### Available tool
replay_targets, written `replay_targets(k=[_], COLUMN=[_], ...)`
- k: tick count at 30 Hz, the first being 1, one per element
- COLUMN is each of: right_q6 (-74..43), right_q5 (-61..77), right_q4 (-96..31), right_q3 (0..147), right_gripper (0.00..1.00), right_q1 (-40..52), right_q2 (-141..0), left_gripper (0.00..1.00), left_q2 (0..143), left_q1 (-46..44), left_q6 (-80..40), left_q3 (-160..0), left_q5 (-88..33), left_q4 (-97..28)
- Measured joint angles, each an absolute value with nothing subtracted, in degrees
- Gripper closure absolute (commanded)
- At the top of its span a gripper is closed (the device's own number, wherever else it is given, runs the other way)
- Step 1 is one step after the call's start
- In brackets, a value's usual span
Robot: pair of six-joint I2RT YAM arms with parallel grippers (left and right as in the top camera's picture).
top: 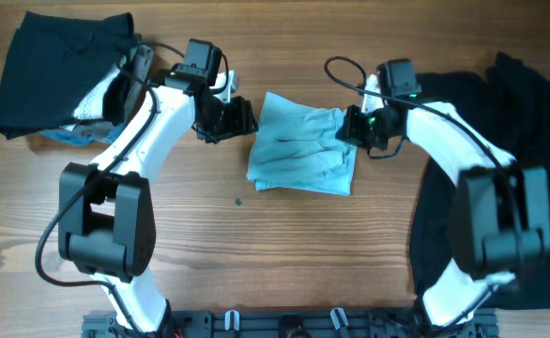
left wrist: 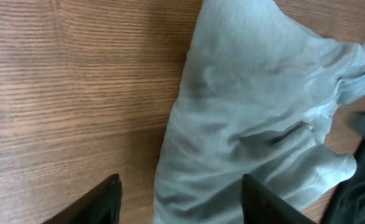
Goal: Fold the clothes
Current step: 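Grasp the bundle's left and right sides with both grippers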
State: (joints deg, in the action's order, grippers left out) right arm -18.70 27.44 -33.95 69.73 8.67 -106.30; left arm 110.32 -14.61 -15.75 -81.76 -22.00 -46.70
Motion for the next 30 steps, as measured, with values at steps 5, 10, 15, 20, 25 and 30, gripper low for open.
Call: replay_targets(k=[5, 10, 15, 20, 25, 30], right_q6=[-15.3, -15.3, -30.0, -38.9, -43.5, -44.0], right_q5=[29.2, 29.9, 25.2, 23.9, 24.5, 28.1], right_q4=[-33.8, -34.5, -37.3, -38.8, -38.2, -37.0], right_q3=[69.8, 69.7, 67.9, 65.5, 65.3, 65.3], right_gripper=[0.9, 0.96, 0.96, 0.95, 0.92, 0.92], right_q1=[8.7, 8.8, 9.7, 9.6, 9.6, 9.2], right_q2=[-95.8, -95.5, -96.3, -103.3, -109.9, -111.2], left_gripper=[0.2, 0.31, 0.3, 0.23, 0.24, 0.24], left_q2=[114.7, 119.0, 122.4, 123.0, 123.8, 123.9], left_q1=[-15.9, -18.6, -18.4, -18.4, -18.5, -22.6], left_q6=[-15.8, -16.7, -19.0, -19.9, -20.6, -25.0], left_q3=[-78.3, -78.1, -78.6, -78.7, -78.7, -78.7], left_q5=[-27.4, -31.4, -40.1, -45.7, -48.9, -49.1], left_q4=[-41.2, -32.8, -28.3, -28.0, -28.2, -27.8])
